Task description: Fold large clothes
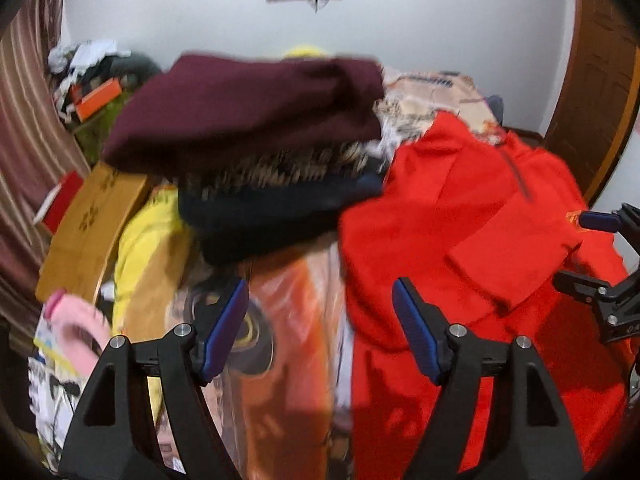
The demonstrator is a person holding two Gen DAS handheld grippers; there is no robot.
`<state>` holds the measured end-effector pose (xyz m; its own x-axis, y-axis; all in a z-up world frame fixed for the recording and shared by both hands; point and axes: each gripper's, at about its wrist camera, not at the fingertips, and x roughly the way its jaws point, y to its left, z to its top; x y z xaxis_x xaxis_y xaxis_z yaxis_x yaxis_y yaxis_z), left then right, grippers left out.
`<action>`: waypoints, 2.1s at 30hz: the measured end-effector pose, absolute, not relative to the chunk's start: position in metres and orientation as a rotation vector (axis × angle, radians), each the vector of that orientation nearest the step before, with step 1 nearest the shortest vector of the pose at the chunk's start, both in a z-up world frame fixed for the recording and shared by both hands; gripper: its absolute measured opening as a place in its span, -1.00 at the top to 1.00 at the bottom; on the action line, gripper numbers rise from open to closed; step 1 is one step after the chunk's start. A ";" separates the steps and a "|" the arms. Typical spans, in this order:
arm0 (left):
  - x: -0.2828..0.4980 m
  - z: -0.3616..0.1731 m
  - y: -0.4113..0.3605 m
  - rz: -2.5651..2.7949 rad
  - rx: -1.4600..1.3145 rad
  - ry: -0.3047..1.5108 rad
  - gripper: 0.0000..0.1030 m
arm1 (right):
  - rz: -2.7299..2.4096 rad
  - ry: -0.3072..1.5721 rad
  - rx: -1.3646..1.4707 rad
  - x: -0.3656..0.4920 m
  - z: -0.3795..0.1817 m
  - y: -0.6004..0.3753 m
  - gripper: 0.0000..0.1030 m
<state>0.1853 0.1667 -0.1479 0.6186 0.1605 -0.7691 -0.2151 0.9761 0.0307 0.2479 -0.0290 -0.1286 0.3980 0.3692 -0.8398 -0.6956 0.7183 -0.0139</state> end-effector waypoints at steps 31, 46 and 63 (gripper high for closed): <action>0.198 -0.215 0.122 0.088 -0.091 1.051 -0.42 | 0.741 0.902 -0.288 0.278 -0.109 -0.040 0.90; 0.221 -0.228 0.121 0.190 -0.031 1.047 -0.42 | 0.400 0.720 -0.020 0.326 -0.040 -0.178 0.90; 0.223 -0.225 0.131 0.273 -0.057 1.028 -0.42 | 0.248 1.022 0.132 0.290 -0.152 -0.266 0.89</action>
<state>0.2230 0.1305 -0.2254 0.4862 0.1978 -0.8512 -0.2510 0.9646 0.0809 0.2897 -0.2663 -0.1524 0.4970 0.2654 -0.8262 -0.1429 0.9641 0.2237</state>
